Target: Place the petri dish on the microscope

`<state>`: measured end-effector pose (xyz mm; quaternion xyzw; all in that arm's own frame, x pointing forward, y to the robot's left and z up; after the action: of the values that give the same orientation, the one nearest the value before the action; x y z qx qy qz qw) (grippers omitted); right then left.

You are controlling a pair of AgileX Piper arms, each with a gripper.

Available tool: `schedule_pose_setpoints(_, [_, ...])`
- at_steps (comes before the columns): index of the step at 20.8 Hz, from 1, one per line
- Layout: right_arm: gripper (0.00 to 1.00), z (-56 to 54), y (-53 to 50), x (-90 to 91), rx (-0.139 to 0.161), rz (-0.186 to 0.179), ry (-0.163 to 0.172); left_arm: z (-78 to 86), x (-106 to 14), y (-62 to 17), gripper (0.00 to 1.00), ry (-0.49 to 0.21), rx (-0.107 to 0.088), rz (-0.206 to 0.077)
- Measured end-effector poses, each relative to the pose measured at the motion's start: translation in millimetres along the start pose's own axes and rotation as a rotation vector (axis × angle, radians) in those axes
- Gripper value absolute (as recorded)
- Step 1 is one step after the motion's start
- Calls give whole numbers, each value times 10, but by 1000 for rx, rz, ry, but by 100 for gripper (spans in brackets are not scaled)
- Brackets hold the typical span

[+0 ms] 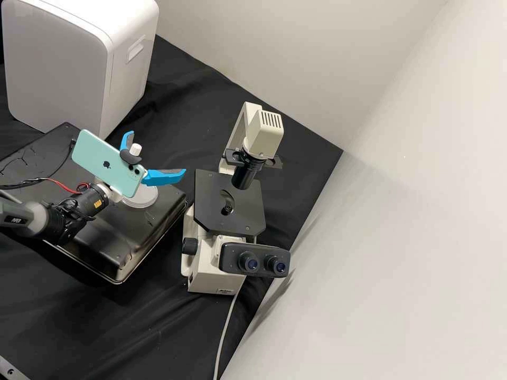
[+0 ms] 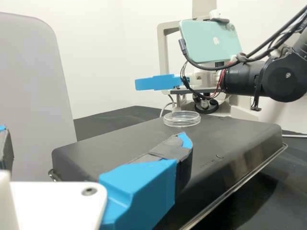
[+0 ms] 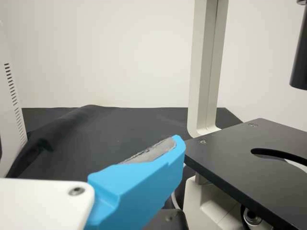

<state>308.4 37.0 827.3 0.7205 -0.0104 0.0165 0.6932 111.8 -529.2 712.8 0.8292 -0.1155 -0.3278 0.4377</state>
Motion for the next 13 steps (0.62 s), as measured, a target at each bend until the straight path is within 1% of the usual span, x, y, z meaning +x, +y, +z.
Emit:
schedule_pose_setpoints(1, [100, 0, 0, 0, 0, 0, 0, 2, -2, -1, 100, 2, 3, -1])
schedule_pose_setpoints(5, [100, 0, 0, 0, 0, 0, 0, 19, -9, -8, 100, 3, -2, -5])
schedule_pose_setpoints(9, [100, 0, 0, 0, 0, 0, 0, 23, -10, -9, 100, 0, -2, -6])
schedule_pose_setpoints(11, [100, 17, -15, -24, 0, -2, -2, 23, -10, -9, 100, 0, -2, -6])
schedule_pose_setpoints(12, [100, 29, -25, -41, 4, -3, -4, 23, -10, -9, 100, 0, -2, -6])
schedule_pose_setpoints(13, [100, 52, -45, -71, 6, -9, -10, 23, -10, -9, 100, 0, -2, -6])
